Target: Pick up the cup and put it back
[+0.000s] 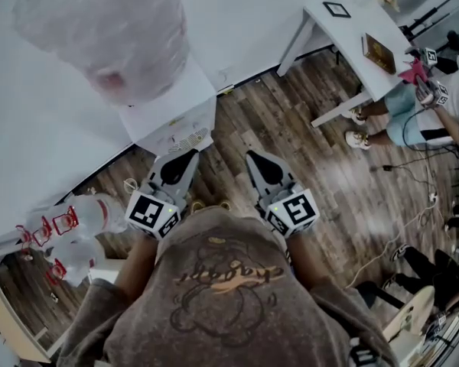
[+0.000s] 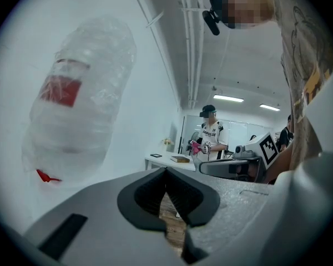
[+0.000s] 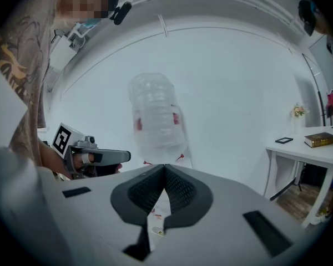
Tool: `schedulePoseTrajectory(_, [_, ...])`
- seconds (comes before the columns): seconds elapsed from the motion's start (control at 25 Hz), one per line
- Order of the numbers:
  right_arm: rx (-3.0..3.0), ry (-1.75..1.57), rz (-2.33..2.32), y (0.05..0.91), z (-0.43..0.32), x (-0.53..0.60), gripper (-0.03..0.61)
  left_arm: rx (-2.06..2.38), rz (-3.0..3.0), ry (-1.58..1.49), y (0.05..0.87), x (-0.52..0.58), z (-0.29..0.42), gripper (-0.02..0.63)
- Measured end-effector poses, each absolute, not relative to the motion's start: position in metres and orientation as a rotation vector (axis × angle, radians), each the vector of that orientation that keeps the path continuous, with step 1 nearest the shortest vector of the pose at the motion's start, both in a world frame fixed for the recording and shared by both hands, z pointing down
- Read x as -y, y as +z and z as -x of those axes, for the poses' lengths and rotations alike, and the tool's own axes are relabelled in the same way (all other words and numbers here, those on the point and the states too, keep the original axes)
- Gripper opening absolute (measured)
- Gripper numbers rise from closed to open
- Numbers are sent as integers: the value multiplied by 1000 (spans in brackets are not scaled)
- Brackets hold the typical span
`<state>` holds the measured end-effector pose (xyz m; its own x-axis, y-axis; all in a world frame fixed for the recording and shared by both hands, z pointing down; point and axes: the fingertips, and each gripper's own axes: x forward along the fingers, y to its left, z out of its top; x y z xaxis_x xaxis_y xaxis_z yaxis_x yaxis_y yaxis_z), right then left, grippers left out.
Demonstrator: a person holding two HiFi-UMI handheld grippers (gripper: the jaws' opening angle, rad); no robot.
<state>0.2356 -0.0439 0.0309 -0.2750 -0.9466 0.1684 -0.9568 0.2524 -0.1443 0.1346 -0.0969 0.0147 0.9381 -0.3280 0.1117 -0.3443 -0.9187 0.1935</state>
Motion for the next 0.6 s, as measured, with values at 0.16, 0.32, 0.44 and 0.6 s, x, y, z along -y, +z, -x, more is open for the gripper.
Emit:
schedulePoseTrajectory(0.16, [2433, 361, -1886, 38, -235, 47, 3, 509, -2902, 135, 20, 103, -133, 3])
schedulePoseTrajectory(0.32, [2432, 373, -1882, 41, -232, 50, 3, 515, -2902, 140, 20, 108, -131, 3])
schedulePoseTrajectory(0.44, [2437, 375, -1883, 42, -230, 53, 3, 513, -2901, 142, 21, 110, -131, 3])
schedulePoseTrajectory(0.6, [2446, 381, -1898, 40, -226, 56, 3, 521, -2900, 147, 21, 111, -128, 3])
